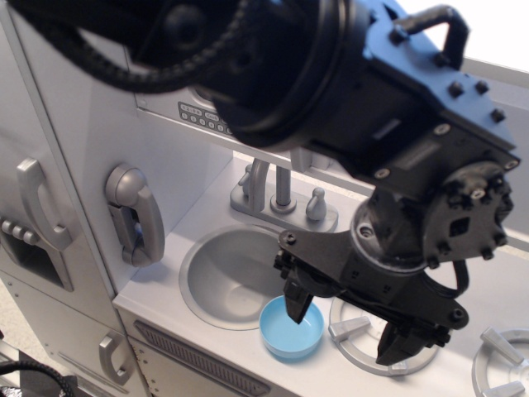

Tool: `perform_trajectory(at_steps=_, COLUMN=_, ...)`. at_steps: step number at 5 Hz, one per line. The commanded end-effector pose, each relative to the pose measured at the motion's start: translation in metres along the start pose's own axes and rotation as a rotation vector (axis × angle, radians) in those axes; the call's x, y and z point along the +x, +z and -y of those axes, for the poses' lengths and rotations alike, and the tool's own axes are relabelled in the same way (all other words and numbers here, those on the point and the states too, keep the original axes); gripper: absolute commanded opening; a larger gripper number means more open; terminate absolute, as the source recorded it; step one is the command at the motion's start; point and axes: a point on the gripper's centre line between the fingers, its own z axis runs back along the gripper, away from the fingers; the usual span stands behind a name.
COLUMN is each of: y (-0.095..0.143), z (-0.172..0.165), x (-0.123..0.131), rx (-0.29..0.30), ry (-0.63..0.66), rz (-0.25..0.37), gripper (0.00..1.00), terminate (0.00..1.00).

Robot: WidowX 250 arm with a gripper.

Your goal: Open microwave

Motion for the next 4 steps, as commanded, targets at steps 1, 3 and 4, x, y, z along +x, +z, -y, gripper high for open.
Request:
perform_trajectory(at_steps=1, y=0.000, z=0.000, x=0.000, rx=0.000, ry=0.000, rz=0.000, gripper=1.00, terminate=0.00)
perform_trajectory(at_steps=3, y=0.053, z=-0.038, x=0.062, rx=-0.052, ry=-0.006, rz=0.077, gripper=1.00, terminate=0.00)
perform_trajectory(at_steps=4, y=0.062, z=-0.057, x=0.083, rx=-0.092, ry=-0.012, rz=0.099, gripper=1.00, terminate=0.00)
